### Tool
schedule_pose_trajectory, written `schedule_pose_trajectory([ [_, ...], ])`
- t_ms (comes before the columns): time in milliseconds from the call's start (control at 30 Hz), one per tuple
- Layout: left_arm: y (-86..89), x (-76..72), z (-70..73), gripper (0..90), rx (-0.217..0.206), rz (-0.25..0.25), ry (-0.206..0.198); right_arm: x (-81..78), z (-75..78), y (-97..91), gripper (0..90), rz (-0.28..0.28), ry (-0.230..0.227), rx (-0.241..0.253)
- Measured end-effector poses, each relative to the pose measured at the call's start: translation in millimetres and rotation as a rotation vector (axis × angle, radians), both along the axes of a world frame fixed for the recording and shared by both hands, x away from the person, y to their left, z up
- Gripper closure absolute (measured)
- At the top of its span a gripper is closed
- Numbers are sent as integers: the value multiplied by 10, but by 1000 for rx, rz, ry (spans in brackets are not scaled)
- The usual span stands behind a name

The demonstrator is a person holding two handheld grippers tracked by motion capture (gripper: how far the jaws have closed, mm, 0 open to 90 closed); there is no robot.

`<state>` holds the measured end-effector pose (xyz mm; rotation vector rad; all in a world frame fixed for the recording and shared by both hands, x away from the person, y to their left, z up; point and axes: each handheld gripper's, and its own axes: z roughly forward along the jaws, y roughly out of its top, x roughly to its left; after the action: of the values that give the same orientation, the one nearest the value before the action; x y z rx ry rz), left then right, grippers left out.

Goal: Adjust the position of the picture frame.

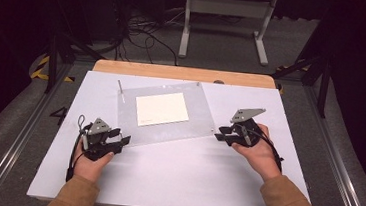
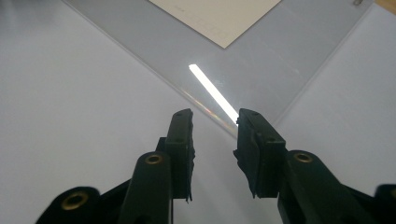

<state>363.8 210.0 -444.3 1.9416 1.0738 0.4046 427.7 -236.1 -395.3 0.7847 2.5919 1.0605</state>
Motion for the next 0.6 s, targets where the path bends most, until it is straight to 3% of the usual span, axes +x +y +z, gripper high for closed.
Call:
schedule_pose_trajectory([
  [200,122,-142,27,410,-34,9,-23,307,-120,107,653,1,76,-56],
  [600,259,-245,18,401,-46,53,-31,562,-308,191,677,3,87,-99],
])
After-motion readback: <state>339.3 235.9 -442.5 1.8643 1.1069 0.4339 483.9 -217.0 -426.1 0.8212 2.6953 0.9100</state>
